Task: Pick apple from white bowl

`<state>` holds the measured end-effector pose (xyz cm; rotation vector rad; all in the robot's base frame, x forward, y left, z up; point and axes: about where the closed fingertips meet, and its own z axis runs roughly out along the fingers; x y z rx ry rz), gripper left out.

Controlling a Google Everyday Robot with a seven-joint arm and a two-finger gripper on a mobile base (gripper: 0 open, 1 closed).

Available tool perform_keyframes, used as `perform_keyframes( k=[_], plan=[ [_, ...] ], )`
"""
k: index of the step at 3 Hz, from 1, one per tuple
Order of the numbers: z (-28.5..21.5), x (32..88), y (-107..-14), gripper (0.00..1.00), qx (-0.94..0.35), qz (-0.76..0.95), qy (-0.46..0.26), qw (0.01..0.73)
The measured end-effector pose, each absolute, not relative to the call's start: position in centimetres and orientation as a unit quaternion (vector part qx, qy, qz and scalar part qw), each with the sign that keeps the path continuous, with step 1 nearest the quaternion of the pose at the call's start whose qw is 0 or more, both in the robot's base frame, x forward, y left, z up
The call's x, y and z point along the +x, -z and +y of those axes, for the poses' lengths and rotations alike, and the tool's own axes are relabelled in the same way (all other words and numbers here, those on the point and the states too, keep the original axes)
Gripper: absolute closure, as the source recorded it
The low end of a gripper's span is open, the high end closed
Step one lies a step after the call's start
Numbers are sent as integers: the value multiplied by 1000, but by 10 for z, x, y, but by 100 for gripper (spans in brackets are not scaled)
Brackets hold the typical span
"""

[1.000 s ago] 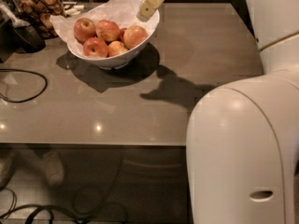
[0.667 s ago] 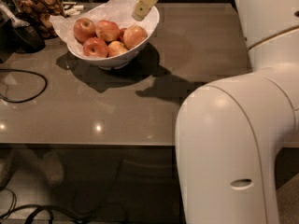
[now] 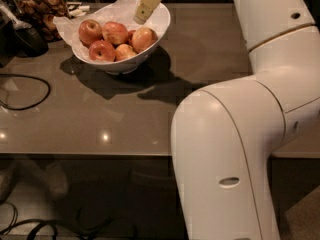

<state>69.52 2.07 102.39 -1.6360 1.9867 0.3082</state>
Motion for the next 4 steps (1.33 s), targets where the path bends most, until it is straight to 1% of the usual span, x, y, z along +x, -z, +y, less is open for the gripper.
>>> perform_keyframes(
  k=[2, 4],
  plan=[
    [31, 705, -1007, 28, -609, 741, -117, 258],
    [32, 716, -979, 30, -602, 756, -113, 231]
  ],
)
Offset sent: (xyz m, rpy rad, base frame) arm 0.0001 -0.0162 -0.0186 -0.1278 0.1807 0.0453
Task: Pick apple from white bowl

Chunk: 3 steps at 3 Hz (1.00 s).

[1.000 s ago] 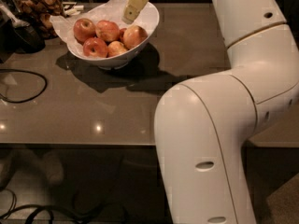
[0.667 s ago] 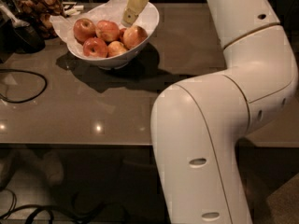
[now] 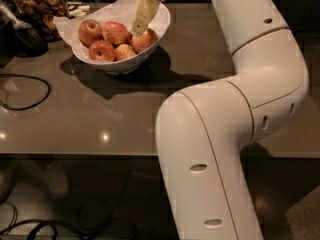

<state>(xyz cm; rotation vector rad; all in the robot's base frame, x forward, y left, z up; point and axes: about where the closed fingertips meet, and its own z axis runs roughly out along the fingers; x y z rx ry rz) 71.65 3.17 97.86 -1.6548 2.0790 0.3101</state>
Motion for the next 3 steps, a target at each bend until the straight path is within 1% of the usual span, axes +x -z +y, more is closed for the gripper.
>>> perform_keyframes(
  k=[3],
  plan=[
    [37, 721, -960, 31, -605, 761, -107, 208]
  ],
)
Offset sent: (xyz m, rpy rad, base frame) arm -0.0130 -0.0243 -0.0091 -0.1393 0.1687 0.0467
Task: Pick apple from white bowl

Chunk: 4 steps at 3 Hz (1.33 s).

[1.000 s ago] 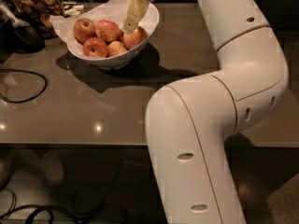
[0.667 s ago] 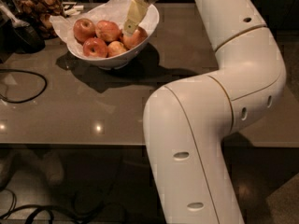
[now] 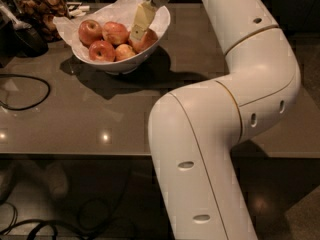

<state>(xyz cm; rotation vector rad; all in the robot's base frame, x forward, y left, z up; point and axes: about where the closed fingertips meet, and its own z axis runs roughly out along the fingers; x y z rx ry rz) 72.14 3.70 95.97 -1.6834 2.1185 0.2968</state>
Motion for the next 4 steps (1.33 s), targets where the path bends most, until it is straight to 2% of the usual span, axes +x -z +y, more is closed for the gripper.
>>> perform_keyframes(
  k=[4],
  plan=[
    [35, 722, -942, 32, -603, 768, -111, 187]
  ],
)
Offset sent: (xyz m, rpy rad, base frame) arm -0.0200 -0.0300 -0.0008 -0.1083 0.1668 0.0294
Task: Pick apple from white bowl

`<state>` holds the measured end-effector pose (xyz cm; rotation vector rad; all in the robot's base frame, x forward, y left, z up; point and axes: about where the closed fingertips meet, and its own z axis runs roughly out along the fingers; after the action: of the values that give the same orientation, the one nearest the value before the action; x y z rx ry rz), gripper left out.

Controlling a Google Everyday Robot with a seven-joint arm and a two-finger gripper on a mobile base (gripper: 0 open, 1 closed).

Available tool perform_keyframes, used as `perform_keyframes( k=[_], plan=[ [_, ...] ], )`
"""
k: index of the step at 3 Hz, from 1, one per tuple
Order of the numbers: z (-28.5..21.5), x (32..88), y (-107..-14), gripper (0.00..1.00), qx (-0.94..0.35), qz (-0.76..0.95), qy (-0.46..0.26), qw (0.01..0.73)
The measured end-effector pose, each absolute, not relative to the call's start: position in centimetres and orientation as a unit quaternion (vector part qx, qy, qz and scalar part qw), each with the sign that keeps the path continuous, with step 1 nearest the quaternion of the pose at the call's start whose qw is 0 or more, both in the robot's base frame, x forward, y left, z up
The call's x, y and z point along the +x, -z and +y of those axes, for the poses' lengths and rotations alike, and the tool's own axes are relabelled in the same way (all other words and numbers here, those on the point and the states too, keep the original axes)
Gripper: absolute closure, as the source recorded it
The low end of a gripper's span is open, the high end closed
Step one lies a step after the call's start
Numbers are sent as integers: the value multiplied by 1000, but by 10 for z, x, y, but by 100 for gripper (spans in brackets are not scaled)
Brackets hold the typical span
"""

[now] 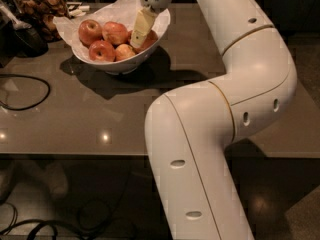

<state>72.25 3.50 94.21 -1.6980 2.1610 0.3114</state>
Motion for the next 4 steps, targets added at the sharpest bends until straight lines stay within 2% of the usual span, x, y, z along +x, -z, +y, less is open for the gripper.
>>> perform_keyframes(
  k=[4],
  plan=[
    [25, 734, -914, 33, -603, 771, -113, 173]
  ],
)
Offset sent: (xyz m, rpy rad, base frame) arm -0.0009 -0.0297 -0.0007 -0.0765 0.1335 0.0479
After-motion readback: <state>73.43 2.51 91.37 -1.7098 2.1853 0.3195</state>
